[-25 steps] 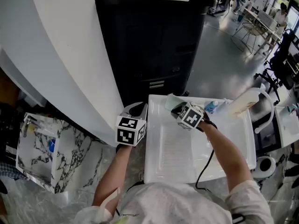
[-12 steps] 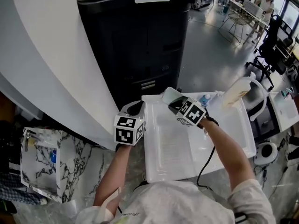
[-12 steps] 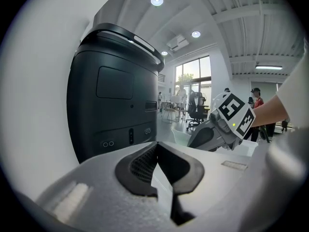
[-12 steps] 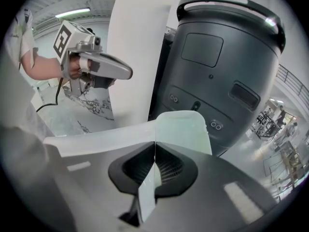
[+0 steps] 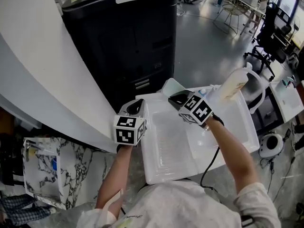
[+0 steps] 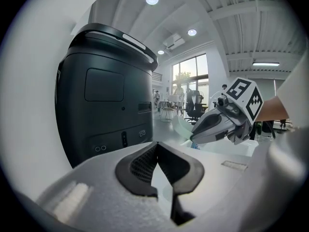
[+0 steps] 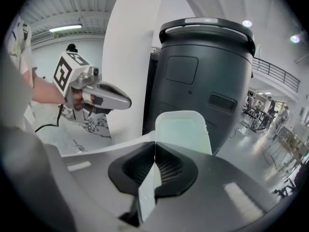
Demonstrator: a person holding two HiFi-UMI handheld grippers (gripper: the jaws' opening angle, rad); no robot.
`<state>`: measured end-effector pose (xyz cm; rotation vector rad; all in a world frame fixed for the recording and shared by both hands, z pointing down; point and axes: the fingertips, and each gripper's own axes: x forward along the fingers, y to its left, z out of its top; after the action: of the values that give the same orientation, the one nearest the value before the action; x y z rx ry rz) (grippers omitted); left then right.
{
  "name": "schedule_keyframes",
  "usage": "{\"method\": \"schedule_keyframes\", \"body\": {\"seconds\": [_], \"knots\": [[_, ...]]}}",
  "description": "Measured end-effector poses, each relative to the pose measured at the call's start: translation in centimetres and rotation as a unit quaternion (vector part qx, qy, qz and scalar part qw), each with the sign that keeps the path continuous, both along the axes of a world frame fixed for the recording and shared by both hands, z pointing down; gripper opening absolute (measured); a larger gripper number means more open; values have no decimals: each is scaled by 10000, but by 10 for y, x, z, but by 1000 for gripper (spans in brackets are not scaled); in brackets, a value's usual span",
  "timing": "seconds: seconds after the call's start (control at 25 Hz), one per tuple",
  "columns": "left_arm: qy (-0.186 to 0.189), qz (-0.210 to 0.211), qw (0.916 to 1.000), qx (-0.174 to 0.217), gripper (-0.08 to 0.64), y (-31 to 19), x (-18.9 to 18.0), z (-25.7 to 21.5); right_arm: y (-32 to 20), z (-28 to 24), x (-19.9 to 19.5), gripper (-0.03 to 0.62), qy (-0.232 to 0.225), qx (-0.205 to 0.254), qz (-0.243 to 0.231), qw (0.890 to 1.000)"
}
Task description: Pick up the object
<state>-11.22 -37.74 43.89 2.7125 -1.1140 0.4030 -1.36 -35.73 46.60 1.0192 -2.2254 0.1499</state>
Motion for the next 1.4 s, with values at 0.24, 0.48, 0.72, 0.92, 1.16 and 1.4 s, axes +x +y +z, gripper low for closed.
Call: {"method": "schedule_keyframes", "body": {"seconds": [0.24,0.48,0.72,0.92,1.16,1.4], "knots": [[-45,-166,9998,130,6,0,16,-10,2,-35,17,9,-554,318,180,9978],[-59,-415,9988,250,6,1,27,-19,4,-61,31,9,-904,665,262,9933],[-106,-675,9971,326,6,3,30,-24,7,-81,47,9,-1394,969,439,9845],[-104,-838,9955,423,6,8,33,-32,12,-91,57,9,-1872,1128,658,9736],[-87,-955,9943,475,6,14,35,-37,18,-101,68,9,-2213,1251,841,9635],[-135,-1031,9932,532,6,17,34,-38,20,-101,77,9,-2535,1353,1092,9516]]}}
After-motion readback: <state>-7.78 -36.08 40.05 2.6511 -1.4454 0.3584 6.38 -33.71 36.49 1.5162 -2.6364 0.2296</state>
